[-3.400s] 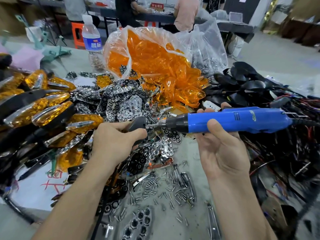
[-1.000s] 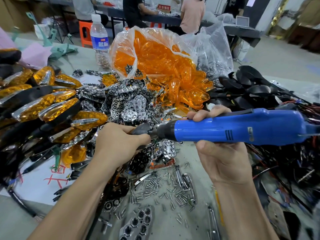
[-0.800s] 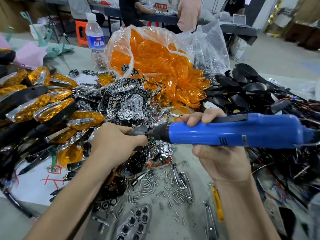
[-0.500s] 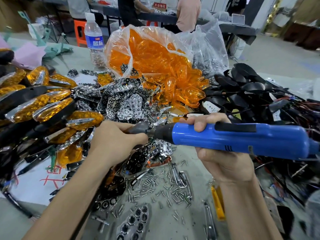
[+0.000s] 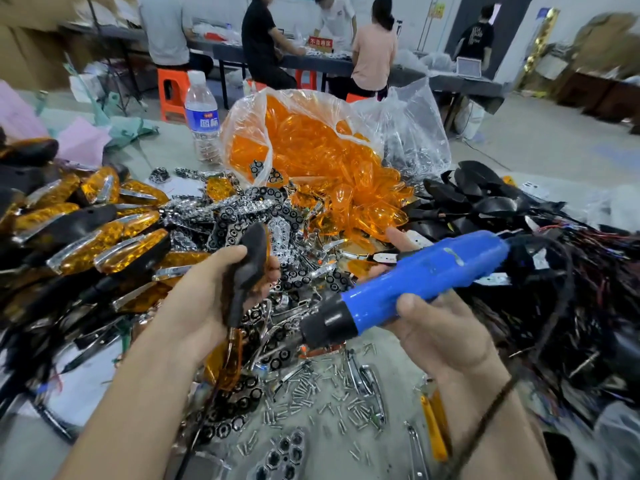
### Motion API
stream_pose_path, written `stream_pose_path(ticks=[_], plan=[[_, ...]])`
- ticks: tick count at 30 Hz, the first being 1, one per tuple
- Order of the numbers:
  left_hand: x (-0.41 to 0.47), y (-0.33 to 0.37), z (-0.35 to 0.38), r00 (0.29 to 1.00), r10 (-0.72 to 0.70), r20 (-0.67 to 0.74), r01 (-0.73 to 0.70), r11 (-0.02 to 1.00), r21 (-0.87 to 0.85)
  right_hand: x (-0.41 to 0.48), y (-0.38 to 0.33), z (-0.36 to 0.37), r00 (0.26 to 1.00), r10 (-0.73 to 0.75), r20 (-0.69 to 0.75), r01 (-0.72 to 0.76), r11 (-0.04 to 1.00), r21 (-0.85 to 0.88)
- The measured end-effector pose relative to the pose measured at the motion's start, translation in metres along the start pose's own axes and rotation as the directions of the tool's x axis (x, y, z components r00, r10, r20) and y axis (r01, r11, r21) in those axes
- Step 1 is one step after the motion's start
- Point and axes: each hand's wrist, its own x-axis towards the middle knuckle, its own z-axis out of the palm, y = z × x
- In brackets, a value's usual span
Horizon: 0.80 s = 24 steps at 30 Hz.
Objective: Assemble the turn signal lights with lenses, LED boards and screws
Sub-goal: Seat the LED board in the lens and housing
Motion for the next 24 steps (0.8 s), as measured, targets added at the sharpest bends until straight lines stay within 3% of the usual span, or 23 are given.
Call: stream_pose_path(ticks=[2,4,6,8,10,15,18,21,22,24], plan=[[-0.002,0.002,0.0,1.0,-0.026,0.009,0.027,0.997,-0.077,0.005,-0.002,0.01,0.979,0.029,-0.204,-0.045,0.996,-0.077],[-0.004,0.005,-0.002,0.999,-0.021,0.03,0.023,0.996,-0.092,0.011,-0.006,0.018,0.902,-0.001,-0.432,-0.116,0.963,-0.244],[-0.004,0.008,-0.002,0.996,-0.004,0.093,0.015,0.993,-0.117,0.015,-0.011,0.018,0.819,-0.079,-0.568,-0.231,0.861,-0.454],[-0.005,0.012,0.0,0.991,0.02,0.132,0.0,0.99,-0.144,0.012,-0.016,0.015,0.814,-0.142,-0.563,-0.384,0.597,-0.705],[-0.006,0.019,0.0,0.99,0.055,0.13,-0.031,0.982,-0.185,0.008,-0.015,0.015,0.828,-0.124,-0.547,-0.471,0.375,-0.798],[-0.018,0.039,0.005,0.994,0.056,0.098,-0.033,0.975,-0.218,0.011,0.002,0.013,0.801,-0.006,-0.599,-0.594,0.116,-0.796],[-0.027,0.046,0.007,0.993,0.051,0.105,-0.038,0.992,-0.118,0.015,0.014,0.011,0.794,0.01,-0.607,-0.605,0.093,-0.79],[-0.038,0.052,0.001,0.977,0.056,0.203,-0.07,0.996,0.061,0.014,0.019,0.015,0.805,-0.017,-0.593,-0.589,0.086,-0.803],[-0.042,0.053,0.0,0.974,0.026,0.226,-0.053,0.992,0.116,0.013,0.019,0.018,0.807,-0.037,-0.59,-0.589,0.028,-0.808],[-0.048,0.053,0.001,0.972,-0.001,0.236,-0.051,0.976,0.213,0.01,0.015,0.033,0.816,-0.111,-0.567,-0.577,-0.216,-0.788]])
